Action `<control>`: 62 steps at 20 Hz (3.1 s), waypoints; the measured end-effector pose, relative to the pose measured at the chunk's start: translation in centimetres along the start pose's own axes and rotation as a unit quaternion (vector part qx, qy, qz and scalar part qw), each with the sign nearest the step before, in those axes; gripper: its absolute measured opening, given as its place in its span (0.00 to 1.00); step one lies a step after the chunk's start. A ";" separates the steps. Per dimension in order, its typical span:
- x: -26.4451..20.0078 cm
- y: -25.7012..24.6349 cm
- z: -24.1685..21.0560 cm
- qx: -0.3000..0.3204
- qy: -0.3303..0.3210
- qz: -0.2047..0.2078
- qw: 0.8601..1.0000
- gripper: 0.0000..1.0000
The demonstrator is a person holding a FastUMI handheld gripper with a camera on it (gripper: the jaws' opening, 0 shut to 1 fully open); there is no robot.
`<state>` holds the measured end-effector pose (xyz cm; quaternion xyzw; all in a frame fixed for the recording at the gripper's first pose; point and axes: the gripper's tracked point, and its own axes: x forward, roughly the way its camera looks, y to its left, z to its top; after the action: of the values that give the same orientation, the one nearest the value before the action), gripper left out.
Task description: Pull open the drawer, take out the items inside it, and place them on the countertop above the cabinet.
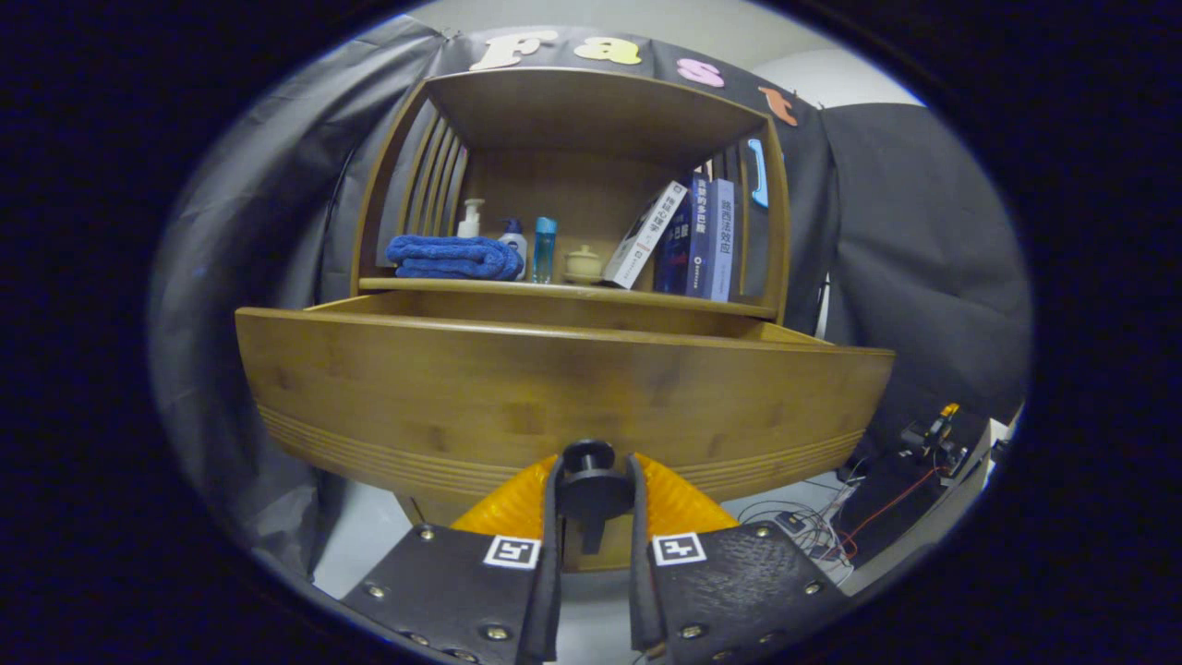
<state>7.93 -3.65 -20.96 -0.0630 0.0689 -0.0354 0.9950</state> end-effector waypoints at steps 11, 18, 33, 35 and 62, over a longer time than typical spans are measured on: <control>-7.6 0.0 -3.1 -0.006 0.028 0.035 0.999 0.30; -8.9 0.2 -3.7 0.021 0.066 0.040 0.997 0.39; -6.8 3.2 8.6 0.027 0.017 0.092 0.995 0.98; -4.3 2.4 8.8 0.050 0.045 0.080 0.995 0.98; 4.5 0.9 10.3 0.048 0.110 0.054 0.991 0.19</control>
<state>13.90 -1.89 -11.54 -0.0072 0.1790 0.0086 0.9838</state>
